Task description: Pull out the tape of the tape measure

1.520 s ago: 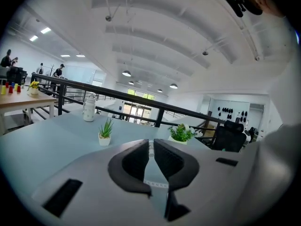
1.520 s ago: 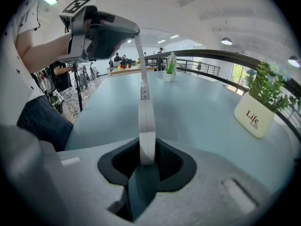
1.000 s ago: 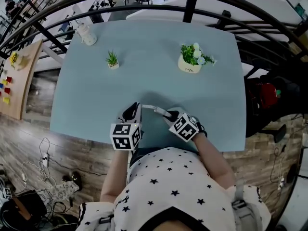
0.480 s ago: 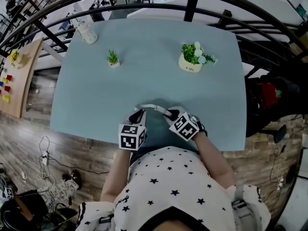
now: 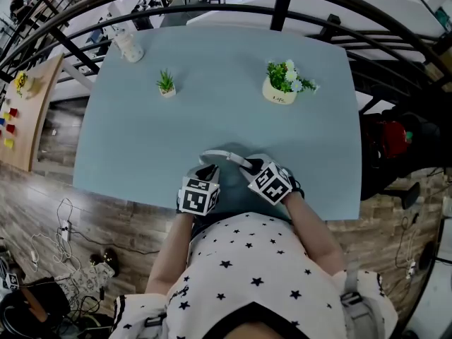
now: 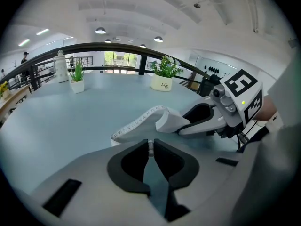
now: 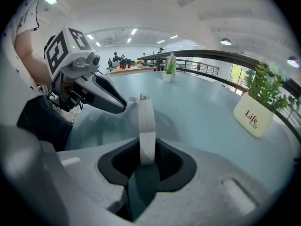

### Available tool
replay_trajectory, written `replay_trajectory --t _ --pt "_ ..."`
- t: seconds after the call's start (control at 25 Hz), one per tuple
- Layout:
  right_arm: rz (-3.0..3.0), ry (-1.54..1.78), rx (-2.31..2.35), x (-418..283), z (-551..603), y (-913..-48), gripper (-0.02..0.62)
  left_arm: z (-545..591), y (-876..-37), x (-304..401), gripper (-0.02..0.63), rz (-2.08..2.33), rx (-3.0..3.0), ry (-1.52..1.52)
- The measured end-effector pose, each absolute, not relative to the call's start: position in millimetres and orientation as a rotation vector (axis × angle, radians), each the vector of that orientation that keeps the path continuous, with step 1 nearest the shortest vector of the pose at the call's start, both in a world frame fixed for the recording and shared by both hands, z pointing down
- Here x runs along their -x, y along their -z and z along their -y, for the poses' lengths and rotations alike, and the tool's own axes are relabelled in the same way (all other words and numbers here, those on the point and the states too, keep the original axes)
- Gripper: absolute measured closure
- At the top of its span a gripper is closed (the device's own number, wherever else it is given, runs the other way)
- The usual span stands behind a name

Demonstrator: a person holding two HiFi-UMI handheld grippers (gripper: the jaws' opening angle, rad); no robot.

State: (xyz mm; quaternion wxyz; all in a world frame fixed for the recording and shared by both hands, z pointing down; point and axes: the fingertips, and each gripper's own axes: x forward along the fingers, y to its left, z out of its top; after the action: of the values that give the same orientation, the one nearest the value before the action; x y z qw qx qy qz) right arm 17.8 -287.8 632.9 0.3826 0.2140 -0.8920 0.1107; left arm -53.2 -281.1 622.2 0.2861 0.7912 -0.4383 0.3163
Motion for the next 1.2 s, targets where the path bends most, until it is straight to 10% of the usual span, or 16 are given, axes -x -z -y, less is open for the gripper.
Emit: replay_trajectory --t 0.92,1.2 --pt "2.275 -0.298 -0.58 -18 288 -638 0.5 264 -614 53 0.492 1.14 -2.163 -0.818" --pt "2.29 -0.309 -0.723 -22 280 -620 0.377 250 -584 62 0.486 1.196 -2.217 -0.693"
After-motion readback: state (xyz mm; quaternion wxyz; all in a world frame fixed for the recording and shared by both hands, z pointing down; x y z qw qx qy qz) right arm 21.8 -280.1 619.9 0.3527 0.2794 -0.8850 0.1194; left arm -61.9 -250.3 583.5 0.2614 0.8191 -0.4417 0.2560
